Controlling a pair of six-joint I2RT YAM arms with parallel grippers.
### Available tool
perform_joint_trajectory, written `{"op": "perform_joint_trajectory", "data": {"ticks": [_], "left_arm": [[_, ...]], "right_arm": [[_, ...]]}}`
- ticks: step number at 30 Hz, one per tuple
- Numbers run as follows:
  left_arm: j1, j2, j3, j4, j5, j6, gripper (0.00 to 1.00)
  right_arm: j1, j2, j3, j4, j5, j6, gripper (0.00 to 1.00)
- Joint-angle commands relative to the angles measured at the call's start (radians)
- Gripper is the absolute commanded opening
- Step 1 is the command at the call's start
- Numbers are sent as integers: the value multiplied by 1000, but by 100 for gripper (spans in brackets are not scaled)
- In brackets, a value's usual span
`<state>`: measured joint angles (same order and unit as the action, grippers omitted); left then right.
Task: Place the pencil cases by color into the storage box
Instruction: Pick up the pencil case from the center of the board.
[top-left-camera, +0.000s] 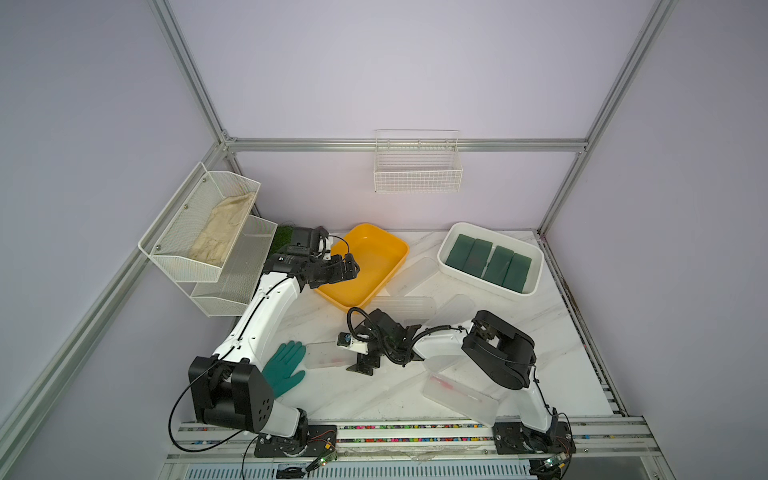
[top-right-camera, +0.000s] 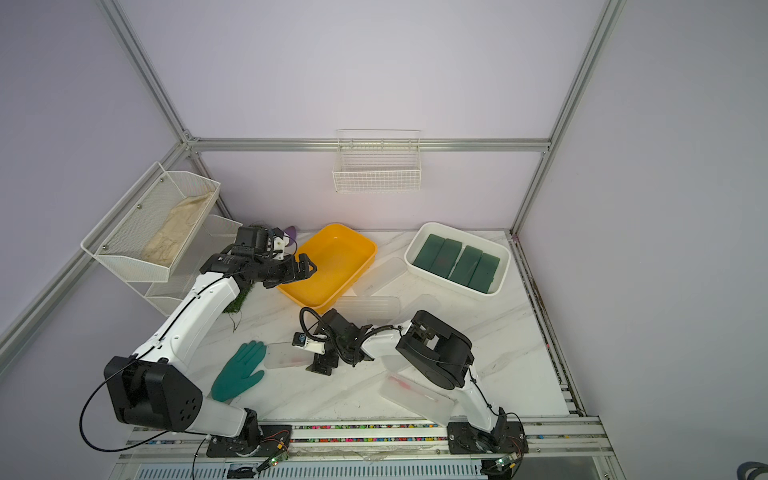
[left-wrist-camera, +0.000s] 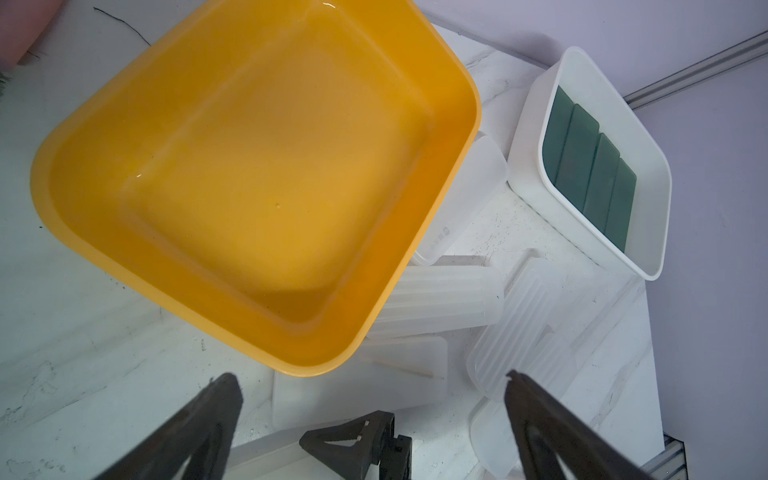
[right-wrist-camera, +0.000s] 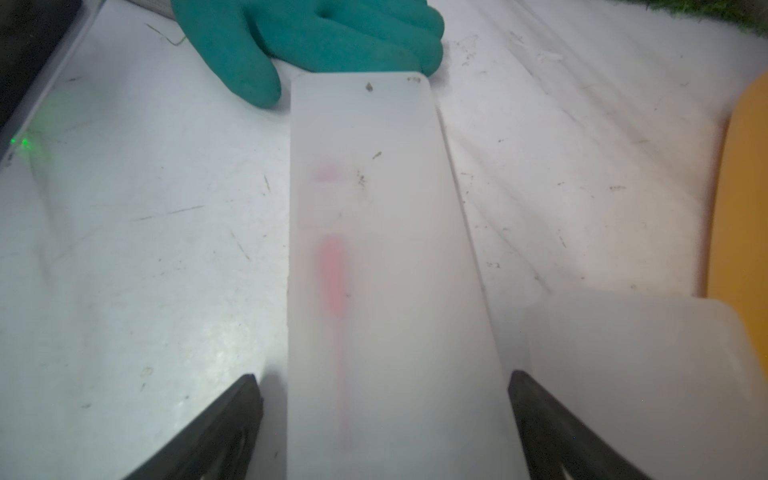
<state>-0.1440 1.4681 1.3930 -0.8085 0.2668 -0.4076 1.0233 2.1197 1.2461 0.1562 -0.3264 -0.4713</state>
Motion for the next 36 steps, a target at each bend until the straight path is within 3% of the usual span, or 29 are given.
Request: {"op": "perform_joint_trajectory", "data": {"ticks": [1, 6, 18, 36], "left_arm": [[10, -26, -9, 28, 23, 10, 100], [11, -31, -9, 29, 22, 14, 100], [17, -39, -16, 29, 18, 33, 100], [20, -100, 25, 57, 75, -3, 100]], "right_arm": [[2, 28, 34, -42, -21, -40, 93], [0, 43, 53, -73, -45, -38, 90], [1, 60, 67, -107, -29, -44, 71], [-1, -134, -2, -13, -16, 77, 58]]}}
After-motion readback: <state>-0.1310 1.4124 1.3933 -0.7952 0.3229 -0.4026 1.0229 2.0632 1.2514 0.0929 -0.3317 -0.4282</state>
